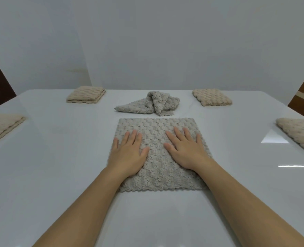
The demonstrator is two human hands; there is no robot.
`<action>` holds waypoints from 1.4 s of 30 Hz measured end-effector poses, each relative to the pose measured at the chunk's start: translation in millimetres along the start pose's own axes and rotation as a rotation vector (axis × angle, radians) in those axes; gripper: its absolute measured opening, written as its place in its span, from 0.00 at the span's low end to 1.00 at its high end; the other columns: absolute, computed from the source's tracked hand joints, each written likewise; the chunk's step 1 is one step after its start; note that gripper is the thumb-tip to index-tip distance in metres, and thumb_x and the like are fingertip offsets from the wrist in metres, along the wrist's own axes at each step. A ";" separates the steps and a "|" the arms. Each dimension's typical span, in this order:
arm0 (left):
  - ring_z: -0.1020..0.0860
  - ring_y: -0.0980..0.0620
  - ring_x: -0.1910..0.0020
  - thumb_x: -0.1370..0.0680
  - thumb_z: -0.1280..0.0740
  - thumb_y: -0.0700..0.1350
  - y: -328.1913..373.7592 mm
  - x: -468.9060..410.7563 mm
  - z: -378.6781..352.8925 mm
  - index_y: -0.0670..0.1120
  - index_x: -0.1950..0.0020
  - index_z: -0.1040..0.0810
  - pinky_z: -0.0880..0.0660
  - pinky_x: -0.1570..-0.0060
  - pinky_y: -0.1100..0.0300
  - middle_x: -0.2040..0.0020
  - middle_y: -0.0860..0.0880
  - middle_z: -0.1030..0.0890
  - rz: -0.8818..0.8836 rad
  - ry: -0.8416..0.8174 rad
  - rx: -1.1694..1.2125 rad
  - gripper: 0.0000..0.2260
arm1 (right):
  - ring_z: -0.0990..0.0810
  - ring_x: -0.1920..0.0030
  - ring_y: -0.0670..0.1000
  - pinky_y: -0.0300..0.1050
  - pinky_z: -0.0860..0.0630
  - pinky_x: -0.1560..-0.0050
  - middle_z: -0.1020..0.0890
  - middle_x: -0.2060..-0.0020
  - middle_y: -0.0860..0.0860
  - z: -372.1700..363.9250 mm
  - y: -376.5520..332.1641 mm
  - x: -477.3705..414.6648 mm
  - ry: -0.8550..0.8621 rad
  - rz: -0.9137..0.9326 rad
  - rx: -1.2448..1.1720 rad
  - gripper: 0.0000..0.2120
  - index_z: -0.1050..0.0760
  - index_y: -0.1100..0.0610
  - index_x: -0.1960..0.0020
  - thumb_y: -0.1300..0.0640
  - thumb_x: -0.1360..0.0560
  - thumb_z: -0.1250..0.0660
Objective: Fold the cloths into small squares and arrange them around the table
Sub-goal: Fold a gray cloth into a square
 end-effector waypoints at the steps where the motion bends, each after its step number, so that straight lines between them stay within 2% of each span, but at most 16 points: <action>1: 0.61 0.51 0.22 0.18 0.57 0.60 -0.6 -1.2 0.1 0.50 0.20 0.57 0.63 0.25 0.46 0.20 0.52 0.60 0.009 0.006 -0.002 0.29 | 0.63 0.22 0.53 0.62 0.65 0.26 0.58 0.21 0.45 0.7 1.7 0.5 -0.004 -0.006 -0.005 0.27 0.57 0.41 0.21 0.37 0.18 0.59; 5: 0.57 0.48 0.21 0.17 0.54 0.58 1.3 1.3 3.3 0.47 0.20 0.51 0.62 0.25 0.46 0.20 0.48 0.53 0.014 0.073 0.017 0.28 | 0.61 0.21 0.55 0.64 0.64 0.26 0.57 0.20 0.47 4.0 9.3 6.5 -0.010 -0.051 -0.008 0.26 0.55 0.43 0.20 0.41 0.17 0.59; 7: 0.41 0.46 0.24 0.18 0.46 0.52 5.5 10.3 17.3 0.46 0.27 0.34 0.47 0.25 0.46 0.25 0.47 0.35 -0.113 0.264 0.058 0.21 | 0.58 0.21 0.55 0.64 0.61 0.26 0.53 0.20 0.50 9.9 9.2 15.2 0.043 -0.037 -0.017 0.25 0.52 0.46 0.20 0.44 0.17 0.57; 9: 0.25 0.53 0.44 0.21 0.38 0.47 9.8 26.2 33.4 0.48 0.44 0.22 0.28 0.41 0.51 0.45 0.52 0.21 -0.292 0.408 0.158 0.09 | 0.46 0.22 0.55 0.59 0.52 0.25 0.43 0.22 0.51 17.2 1.7 27.0 0.142 0.052 -0.057 0.23 0.43 0.49 0.22 0.47 0.16 0.51; 11: 0.25 0.59 0.61 0.24 0.35 0.48 12.1 40.7 39.5 0.52 0.57 0.22 0.25 0.58 0.56 0.62 0.57 0.22 -0.365 0.360 0.297 0.03 | 0.29 0.35 0.52 0.51 0.34 0.34 0.28 0.34 0.50 28.2 -10.3 39.8 0.240 0.171 -0.159 0.17 0.30 0.51 0.31 0.50 0.18 0.45; 14: 0.26 0.59 0.70 0.29 0.32 0.57 14.0 53.4 37.5 0.53 0.65 0.24 0.29 0.67 0.64 0.71 0.57 0.24 -0.396 0.226 0.422 0.10 | 0.24 0.56 0.45 0.48 0.25 0.52 0.21 0.56 0.44 35.5 -24.1 55.1 0.250 0.262 -0.264 0.05 0.23 0.49 0.50 0.53 0.21 0.39; 16: 0.25 0.58 0.69 0.33 0.31 0.63 16.4 54.6 29.3 0.53 0.64 0.24 0.29 0.66 0.64 0.71 0.57 0.24 -0.410 0.111 0.374 0.14 | 0.25 0.60 0.42 0.46 0.26 0.56 0.22 0.62 0.43 31.0 -24.7 59.6 0.204 0.268 -0.290 0.03 0.24 0.48 0.53 0.52 0.22 0.36; 18: 0.25 0.58 0.65 0.35 0.31 0.65 17.5 53.4 25.2 0.54 0.61 0.25 0.29 0.65 0.64 0.68 0.56 0.24 -0.433 0.093 0.273 0.16 | 0.26 0.59 0.42 0.46 0.26 0.54 0.23 0.61 0.42 24.4 -20.4 60.3 0.205 0.284 -0.315 0.05 0.23 0.47 0.51 0.47 0.24 0.35; 22: 0.28 0.61 0.63 0.25 0.31 0.54 16.0 50.5 28.1 0.55 0.59 0.27 0.33 0.64 0.65 0.64 0.58 0.26 -0.420 0.234 0.246 0.08 | 0.29 0.47 0.43 0.43 0.31 0.43 0.26 0.51 0.39 19.0 -17.1 60.6 0.177 0.320 -0.275 0.28 0.27 0.43 0.38 0.29 0.30 0.44; 24: 0.29 0.63 0.64 0.23 0.32 0.52 12.7 50.0 27.5 0.54 0.58 0.28 0.35 0.64 0.66 0.64 0.58 0.27 -0.363 0.283 0.249 0.07 | 0.31 0.43 0.43 0.45 0.33 0.40 0.28 0.47 0.39 16.5 -18.7 60.8 0.152 0.318 -0.202 0.32 0.32 0.41 0.34 0.26 0.33 0.44; 26: 0.29 0.64 0.63 0.23 0.33 0.52 9.6 49.4 27.0 0.54 0.57 0.27 0.36 0.65 0.69 0.63 0.58 0.26 -0.315 0.314 0.257 0.06 | 0.30 0.41 0.45 0.47 0.32 0.39 0.28 0.44 0.40 16.8 -19.6 61.0 0.197 0.328 -0.180 0.30 0.34 0.42 0.33 0.32 0.31 0.40; 28: 0.27 0.61 0.61 0.23 0.33 0.50 7.9 48.4 29.1 0.55 0.56 0.28 0.35 0.64 0.69 0.62 0.58 0.25 -0.289 0.335 0.278 0.05 | 0.28 0.42 0.46 0.46 0.30 0.41 0.25 0.42 0.41 20.7 -17.6 59.8 0.247 0.321 -0.214 0.24 0.33 0.45 0.33 0.45 0.28 0.35; 32: 0.29 0.57 0.62 0.24 0.37 0.39 13.1 48.8 31.4 0.54 0.57 0.29 0.33 0.66 0.62 0.55 0.58 0.26 -0.396 0.353 0.226 0.09 | 0.26 0.48 0.50 0.47 0.28 0.51 0.23 0.49 0.44 26.3 -11.9 56.9 0.250 0.291 -0.257 0.22 0.32 0.47 0.38 0.62 0.30 0.38; 35: 0.29 0.61 0.56 0.25 0.37 0.45 11.8 48.1 29.9 0.54 0.53 0.24 0.32 0.62 0.63 0.51 0.60 0.25 -0.400 0.326 0.174 0.05 | 0.27 0.50 0.51 0.50 0.28 0.53 0.24 0.48 0.44 27.1 -5.5 56.2 0.260 0.264 -0.266 0.23 0.33 0.48 0.41 0.66 0.32 0.40; 37: 0.29 0.63 0.52 0.27 0.36 0.51 10.5 48.1 29.4 0.55 0.48 0.24 0.30 0.57 0.64 0.49 0.60 0.26 -0.403 0.311 0.172 0.08 | 0.27 0.49 0.51 0.50 0.28 0.53 0.24 0.47 0.44 28.4 1.3 54.6 0.289 0.223 -0.280 0.22 0.34 0.48 0.43 0.67 0.31 0.41; 42: 0.26 0.56 0.52 0.29 0.38 0.35 -4.5 46.4 35.2 0.53 0.46 0.26 0.28 0.55 0.58 0.49 0.59 0.25 -0.309 0.342 0.274 0.17 | 0.28 0.63 0.45 0.47 0.31 0.59 0.24 0.52 0.46 35.5 18.6 51.5 0.405 0.142 -0.472 0.17 0.34 0.48 0.47 0.66 0.30 0.39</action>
Point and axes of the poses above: each hand's wrist, its own x-axis away from the middle knuckle, its own z-axis out of the back of the hand, y = z × x, the point moved 6 cm from there along -x, towards the middle knuckle
